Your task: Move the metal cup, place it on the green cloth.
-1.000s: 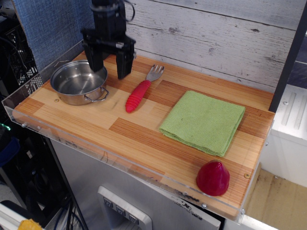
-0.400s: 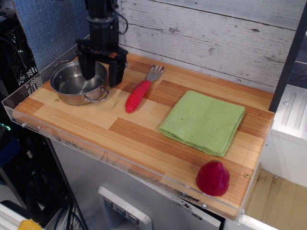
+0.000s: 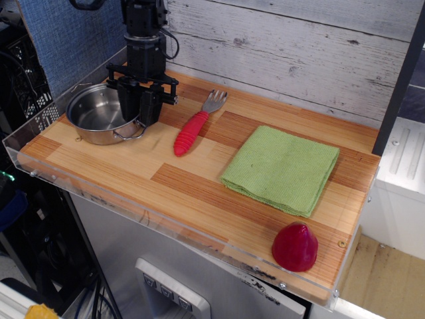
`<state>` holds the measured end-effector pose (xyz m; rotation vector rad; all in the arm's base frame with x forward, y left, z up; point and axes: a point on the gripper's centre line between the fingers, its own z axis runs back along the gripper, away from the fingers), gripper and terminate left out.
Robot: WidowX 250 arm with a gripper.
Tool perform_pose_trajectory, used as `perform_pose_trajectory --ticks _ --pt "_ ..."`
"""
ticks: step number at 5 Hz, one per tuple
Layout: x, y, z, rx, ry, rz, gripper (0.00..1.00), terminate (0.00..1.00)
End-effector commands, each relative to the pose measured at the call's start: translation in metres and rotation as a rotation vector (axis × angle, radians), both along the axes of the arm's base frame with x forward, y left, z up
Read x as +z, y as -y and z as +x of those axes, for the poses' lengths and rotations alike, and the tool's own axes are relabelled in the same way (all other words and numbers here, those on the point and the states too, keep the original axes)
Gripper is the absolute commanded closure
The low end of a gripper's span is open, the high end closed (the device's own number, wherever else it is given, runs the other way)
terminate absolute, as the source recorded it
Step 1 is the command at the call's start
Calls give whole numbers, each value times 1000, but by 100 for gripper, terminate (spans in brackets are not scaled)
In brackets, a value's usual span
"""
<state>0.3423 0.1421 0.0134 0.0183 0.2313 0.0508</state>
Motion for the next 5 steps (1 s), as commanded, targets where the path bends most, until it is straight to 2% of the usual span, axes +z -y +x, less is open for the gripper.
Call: perform_pose_trajectory --ticks 1,2,3,4,5 --pt "45 1 -5 34 135 36 100 0" --pt "85 1 -16 112 269 15 100 0" --pt "117 2 -22 173 358 18 100 0" --pt "135 2 -26 207 389 31 100 0" --pt "155 28 -19 186 408 -3 100 0"
